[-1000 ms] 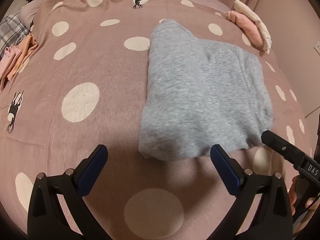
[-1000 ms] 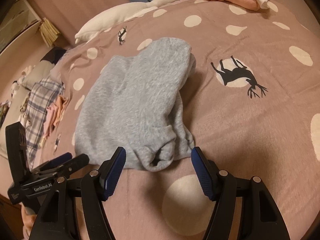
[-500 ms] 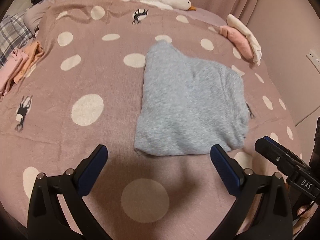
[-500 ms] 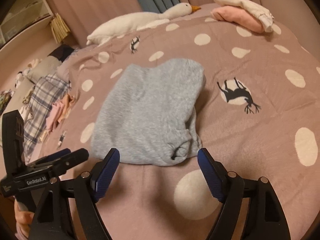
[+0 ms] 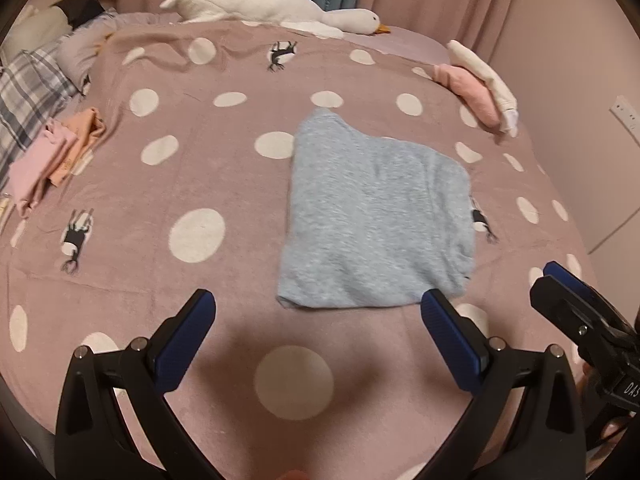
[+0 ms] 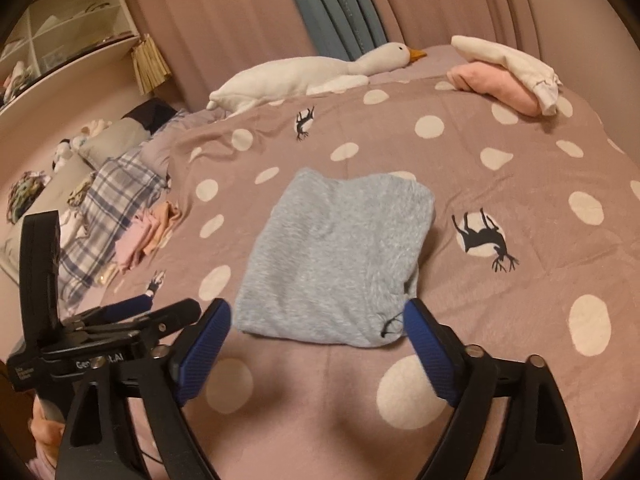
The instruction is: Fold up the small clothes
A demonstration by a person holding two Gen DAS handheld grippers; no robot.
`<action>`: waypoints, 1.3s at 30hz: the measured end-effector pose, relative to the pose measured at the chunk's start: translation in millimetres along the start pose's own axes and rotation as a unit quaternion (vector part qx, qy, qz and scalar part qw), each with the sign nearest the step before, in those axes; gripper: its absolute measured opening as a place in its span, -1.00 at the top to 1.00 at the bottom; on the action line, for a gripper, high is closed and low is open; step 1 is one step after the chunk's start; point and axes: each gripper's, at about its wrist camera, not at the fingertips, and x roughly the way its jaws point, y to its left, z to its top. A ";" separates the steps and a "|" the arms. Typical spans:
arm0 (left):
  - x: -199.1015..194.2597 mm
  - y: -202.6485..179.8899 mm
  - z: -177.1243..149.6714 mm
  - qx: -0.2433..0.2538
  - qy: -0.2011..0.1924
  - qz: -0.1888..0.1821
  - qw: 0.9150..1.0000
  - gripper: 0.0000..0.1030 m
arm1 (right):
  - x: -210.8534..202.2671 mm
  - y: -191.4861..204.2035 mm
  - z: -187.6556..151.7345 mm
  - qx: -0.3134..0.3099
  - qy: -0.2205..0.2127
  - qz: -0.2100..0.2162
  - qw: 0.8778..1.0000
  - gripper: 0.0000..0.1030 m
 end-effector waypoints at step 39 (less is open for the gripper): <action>-22.9 -3.2 7.8 0.003 -0.015 0.042 0.999 -1.00 | -17.8 17.6 10.4 -0.010 -0.024 -0.011 1.000 -0.90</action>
